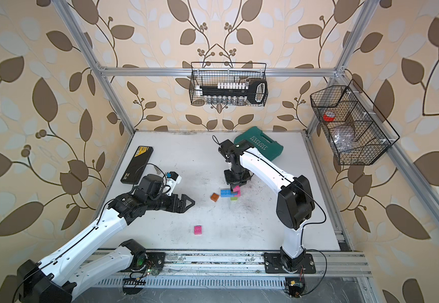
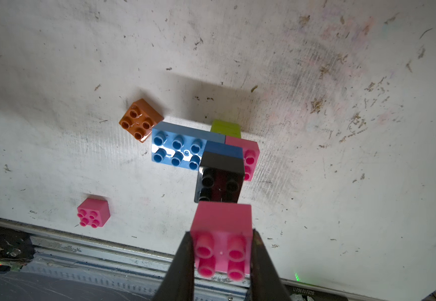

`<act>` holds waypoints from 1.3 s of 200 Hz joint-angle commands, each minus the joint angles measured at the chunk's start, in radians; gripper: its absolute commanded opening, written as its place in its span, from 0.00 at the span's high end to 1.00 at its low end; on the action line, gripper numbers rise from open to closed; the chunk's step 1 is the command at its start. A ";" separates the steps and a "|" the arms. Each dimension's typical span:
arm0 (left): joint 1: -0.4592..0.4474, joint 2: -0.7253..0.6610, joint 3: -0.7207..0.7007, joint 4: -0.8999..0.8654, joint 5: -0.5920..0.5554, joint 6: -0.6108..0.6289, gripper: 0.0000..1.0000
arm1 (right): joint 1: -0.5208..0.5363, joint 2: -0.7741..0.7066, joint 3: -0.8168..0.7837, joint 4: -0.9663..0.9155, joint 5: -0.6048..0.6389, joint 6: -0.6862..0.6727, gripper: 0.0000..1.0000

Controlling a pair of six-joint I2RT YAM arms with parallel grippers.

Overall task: Assemble the number 4 with lego
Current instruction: Assemble the lego brick with the lego brick.

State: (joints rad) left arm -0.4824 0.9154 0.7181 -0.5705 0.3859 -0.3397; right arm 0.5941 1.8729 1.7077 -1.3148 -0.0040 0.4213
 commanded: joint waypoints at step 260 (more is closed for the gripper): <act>0.009 -0.005 0.020 0.021 0.005 0.024 0.01 | -0.024 0.001 -0.167 0.166 -0.055 0.155 0.86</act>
State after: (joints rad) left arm -0.4824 0.9188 0.7181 -0.5709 0.3855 -0.3397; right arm 0.5728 1.8454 1.5970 -1.1641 -0.0528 0.5552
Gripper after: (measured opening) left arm 0.989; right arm 0.250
